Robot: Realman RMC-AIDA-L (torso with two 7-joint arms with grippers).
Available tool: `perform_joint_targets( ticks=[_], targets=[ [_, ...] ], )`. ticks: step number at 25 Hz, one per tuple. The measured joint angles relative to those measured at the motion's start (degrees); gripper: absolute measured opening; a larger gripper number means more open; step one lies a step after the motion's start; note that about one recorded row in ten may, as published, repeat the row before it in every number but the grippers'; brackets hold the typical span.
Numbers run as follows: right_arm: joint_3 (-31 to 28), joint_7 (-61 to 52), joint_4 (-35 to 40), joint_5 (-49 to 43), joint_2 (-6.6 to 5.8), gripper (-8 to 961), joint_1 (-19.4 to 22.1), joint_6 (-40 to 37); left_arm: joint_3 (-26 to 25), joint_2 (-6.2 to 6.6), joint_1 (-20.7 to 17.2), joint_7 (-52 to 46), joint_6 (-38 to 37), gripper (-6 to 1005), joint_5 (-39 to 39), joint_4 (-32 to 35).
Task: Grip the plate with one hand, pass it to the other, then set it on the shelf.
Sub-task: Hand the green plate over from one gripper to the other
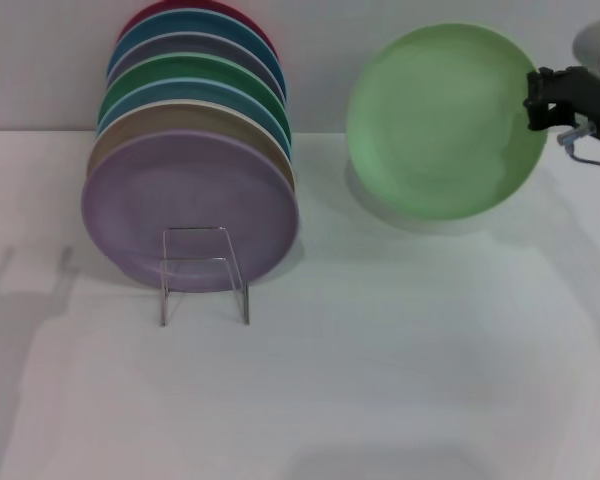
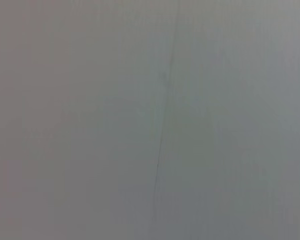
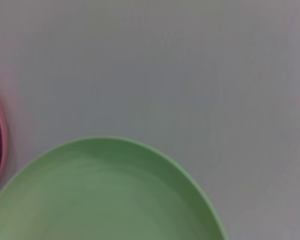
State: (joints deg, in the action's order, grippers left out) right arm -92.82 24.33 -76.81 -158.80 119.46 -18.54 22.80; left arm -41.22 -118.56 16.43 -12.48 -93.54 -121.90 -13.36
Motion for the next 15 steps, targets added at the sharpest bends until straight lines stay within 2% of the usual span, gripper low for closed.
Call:
perform_joint_targets(
  ticks=[5,6,8,9,11,12,15],
  targets=[
    [5.0,-0.3,3.1,0.0,0.05,14,4.4,-13.9,0.2,0.0,0.0,0.0,-0.3,682,0.0,0.0],
    [6.5,-0.3,5.8,0.1,0.06,14,5.1,-19.3,0.2,0.0,-0.1,0.0,-0.4,682,0.0,0.1],
    [7.6,-0.5,9.1,0.5,0.1,14,5.3,-25.2,0.3,-0.01,-0.1,0.0,-0.4,682,0.0,0.2],
    [7.6,-0.5,9.1,0.5,0.1,14,5.3,-25.2,0.3,-0.04,-0.2,0.0,-0.4,681,0.0,0.2],
    [9.5,-1.6,15.0,2.2,0.06,14,5.1,-35.1,0.5,-0.12,-0.3,0.0,-0.2,681,0.0,0.1],
    [9.5,-1.6,15.0,2.2,0.06,14,5.1,-35.1,0.5,-0.12,-0.3,0.0,-0.2,681,0.0,0.1],
    [11.9,-3.1,21.7,4.3,-0.08,14,4.3,-45.6,0.8,-0.29,-0.5,0.0,-0.3,680,0.0,0.0]
  ],
)
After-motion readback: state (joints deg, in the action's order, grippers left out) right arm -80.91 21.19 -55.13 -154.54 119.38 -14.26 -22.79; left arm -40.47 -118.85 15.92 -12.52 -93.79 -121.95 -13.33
